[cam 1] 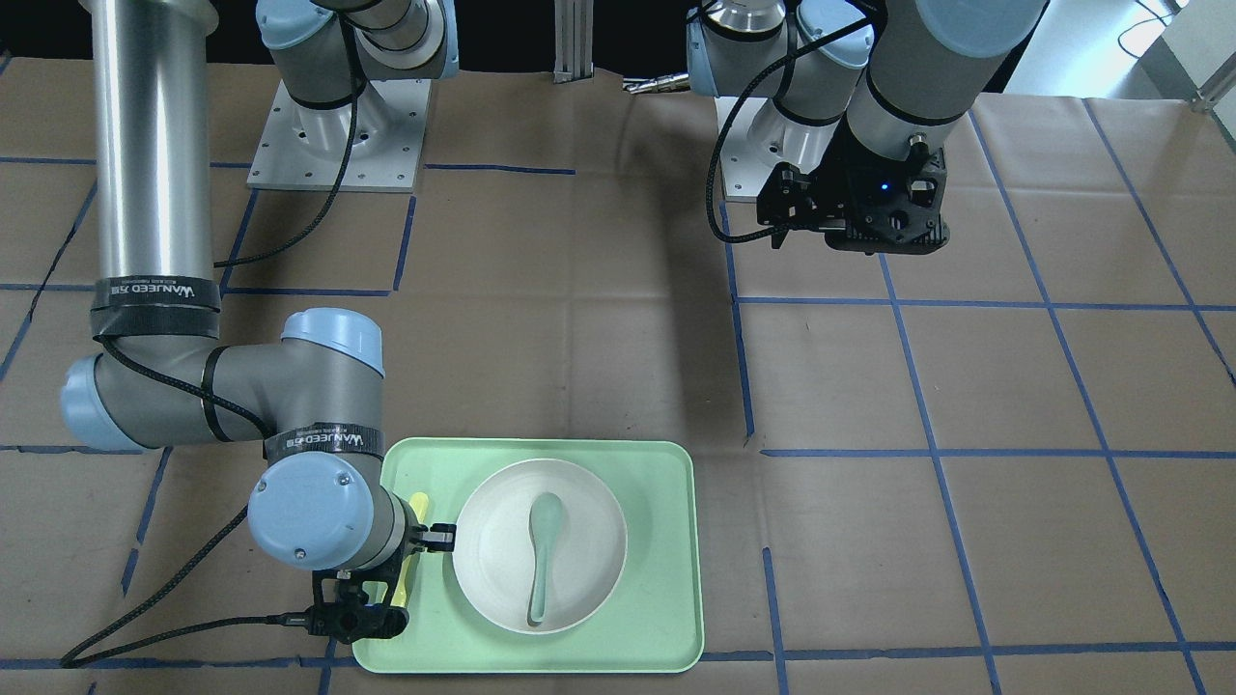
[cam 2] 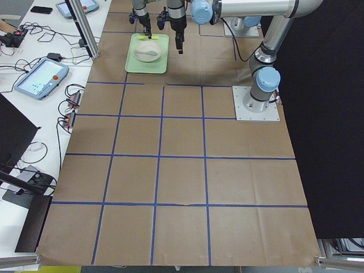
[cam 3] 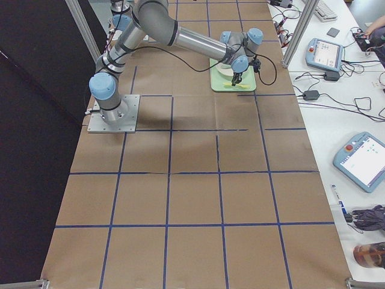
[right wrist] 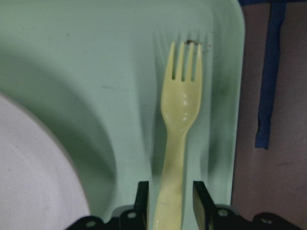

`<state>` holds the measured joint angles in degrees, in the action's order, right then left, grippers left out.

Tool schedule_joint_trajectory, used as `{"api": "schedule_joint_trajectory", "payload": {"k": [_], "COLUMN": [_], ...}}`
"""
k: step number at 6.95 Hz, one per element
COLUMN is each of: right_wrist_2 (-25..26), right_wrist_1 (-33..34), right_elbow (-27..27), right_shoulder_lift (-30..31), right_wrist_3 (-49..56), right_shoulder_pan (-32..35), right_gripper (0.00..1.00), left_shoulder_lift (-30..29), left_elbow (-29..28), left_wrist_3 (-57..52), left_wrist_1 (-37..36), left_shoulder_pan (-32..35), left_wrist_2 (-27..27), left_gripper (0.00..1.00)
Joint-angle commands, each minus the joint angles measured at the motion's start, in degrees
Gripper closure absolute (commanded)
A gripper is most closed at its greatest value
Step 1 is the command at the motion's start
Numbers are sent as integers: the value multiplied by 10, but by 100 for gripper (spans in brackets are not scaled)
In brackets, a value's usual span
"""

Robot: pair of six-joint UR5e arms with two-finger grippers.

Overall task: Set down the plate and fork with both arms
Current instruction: 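Lower the fork onto the tray beside the plate and release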

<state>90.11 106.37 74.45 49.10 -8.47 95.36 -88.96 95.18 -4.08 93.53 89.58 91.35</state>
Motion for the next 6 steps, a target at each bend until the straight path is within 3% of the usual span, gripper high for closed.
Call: {"api": "schedule_joint_trajectory", "payload": {"k": [1,3,6], "right_wrist_2": [2,10,11], "right_wrist_1": [-16,-50,-162], "right_elbow": [1,11,11], "right_shoulder_lift": [39,98,186], "right_wrist_3": [1,42,77], "right_shoulder_pan": [-2,-13,-44], "right_gripper": [0,0,0], "left_shoulder_lift": [1,7,3], "left_elbow": [-4,-10,-6], "left_wrist_3": [-1,-1,-2], "left_wrist_1": [0,2,2], "left_shoulder_pan": [0,1,2], "left_wrist_2": [0,0,1], "left_gripper": [0,0,0]}}
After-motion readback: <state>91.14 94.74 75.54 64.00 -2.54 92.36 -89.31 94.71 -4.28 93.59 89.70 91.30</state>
